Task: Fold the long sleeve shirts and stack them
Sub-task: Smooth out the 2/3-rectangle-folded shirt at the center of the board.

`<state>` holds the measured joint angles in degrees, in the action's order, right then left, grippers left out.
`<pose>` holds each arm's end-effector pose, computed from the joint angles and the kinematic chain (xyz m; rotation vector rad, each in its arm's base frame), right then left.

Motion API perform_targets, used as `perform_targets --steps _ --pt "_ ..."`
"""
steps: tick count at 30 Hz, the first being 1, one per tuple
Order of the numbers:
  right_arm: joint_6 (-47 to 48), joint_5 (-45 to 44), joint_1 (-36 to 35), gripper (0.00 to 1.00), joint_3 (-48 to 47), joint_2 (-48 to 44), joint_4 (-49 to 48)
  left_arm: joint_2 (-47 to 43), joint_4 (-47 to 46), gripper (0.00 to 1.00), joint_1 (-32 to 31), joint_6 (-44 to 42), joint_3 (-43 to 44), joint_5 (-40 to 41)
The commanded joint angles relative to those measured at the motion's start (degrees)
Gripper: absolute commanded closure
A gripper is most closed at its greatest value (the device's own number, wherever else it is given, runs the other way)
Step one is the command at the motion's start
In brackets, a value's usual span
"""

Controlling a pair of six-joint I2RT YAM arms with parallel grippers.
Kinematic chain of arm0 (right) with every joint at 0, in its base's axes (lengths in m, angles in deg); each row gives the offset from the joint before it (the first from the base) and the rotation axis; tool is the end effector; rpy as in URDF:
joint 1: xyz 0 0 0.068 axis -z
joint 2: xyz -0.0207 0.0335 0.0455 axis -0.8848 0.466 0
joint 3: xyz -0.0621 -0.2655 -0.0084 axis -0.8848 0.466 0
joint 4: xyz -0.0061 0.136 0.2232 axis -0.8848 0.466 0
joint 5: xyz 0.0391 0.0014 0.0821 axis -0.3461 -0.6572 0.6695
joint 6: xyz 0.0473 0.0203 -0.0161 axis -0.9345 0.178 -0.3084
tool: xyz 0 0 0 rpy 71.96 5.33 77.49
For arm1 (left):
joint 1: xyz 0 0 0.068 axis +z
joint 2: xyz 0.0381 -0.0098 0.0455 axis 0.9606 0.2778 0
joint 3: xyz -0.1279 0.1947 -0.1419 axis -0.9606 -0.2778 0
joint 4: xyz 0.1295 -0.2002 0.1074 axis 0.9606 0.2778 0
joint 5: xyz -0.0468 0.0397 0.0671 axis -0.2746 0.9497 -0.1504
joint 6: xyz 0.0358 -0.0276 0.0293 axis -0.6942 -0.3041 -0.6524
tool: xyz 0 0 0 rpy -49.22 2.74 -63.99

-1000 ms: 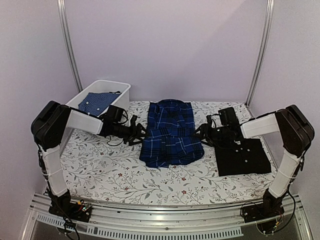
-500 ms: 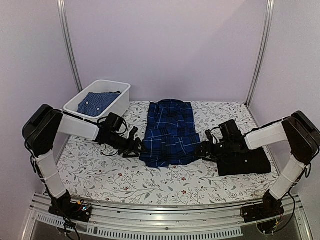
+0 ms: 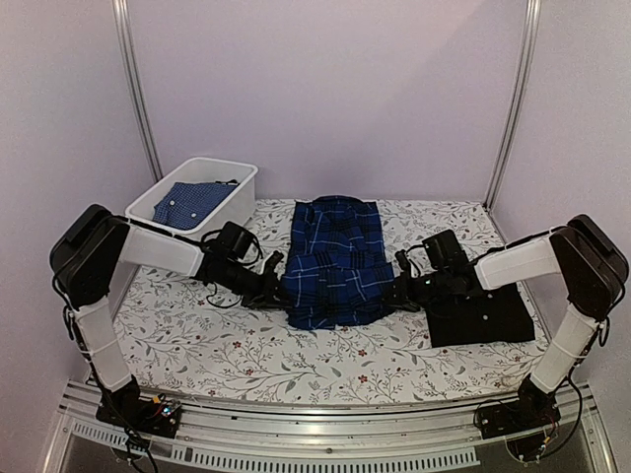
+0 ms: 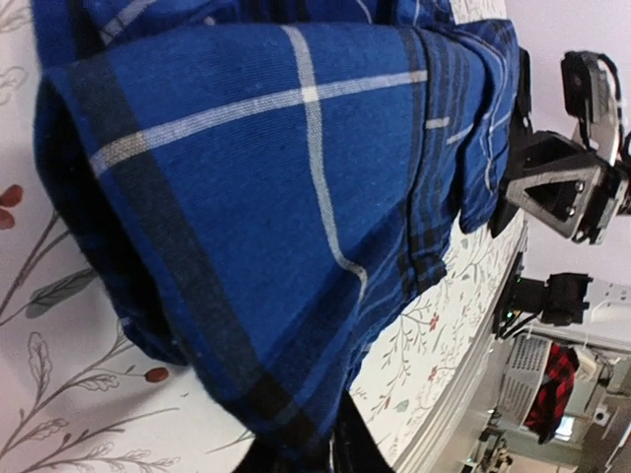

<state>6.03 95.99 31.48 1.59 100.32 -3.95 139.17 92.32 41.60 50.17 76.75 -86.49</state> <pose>0.2662 0.1794 0.1334 -0.2052 2.6103 1.1049 0.2872 -0.2072 0.1290 0.2181 2.7493 -1.2451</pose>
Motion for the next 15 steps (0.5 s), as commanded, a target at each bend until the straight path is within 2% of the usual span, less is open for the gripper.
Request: perform_targets --steps 1,4,10,12,15 --pt "-1.23 0.34 -0.28 0.81 -3.54 -1.28 0.72 0.05 -0.08 0.95 -0.46 0.49 4.02 -2.53" --pt "-1.68 1.11 -0.28 0.92 -5.87 -2.18 1.68 0.03 0.78 1.00 -0.18 0.82 6.85 -3.94" --pt "-3.19 1.91 2.77 0.96 -14.99 0.68 3.09 4.35 -1.48 1.00 3.15 4.53 14.33 -8.01" --pt "-3.28 1.42 4.33 0.94 -19.00 3.25 3.30 7.54 -2.07 1.00 4.92 6.00 18.32 -7.93" --pt "-2.69 1.83 5.98 0.78 -26.97 9.62 5.24 13.78 -5.87 1.00 7.81 9.94 24.09 -8.01"
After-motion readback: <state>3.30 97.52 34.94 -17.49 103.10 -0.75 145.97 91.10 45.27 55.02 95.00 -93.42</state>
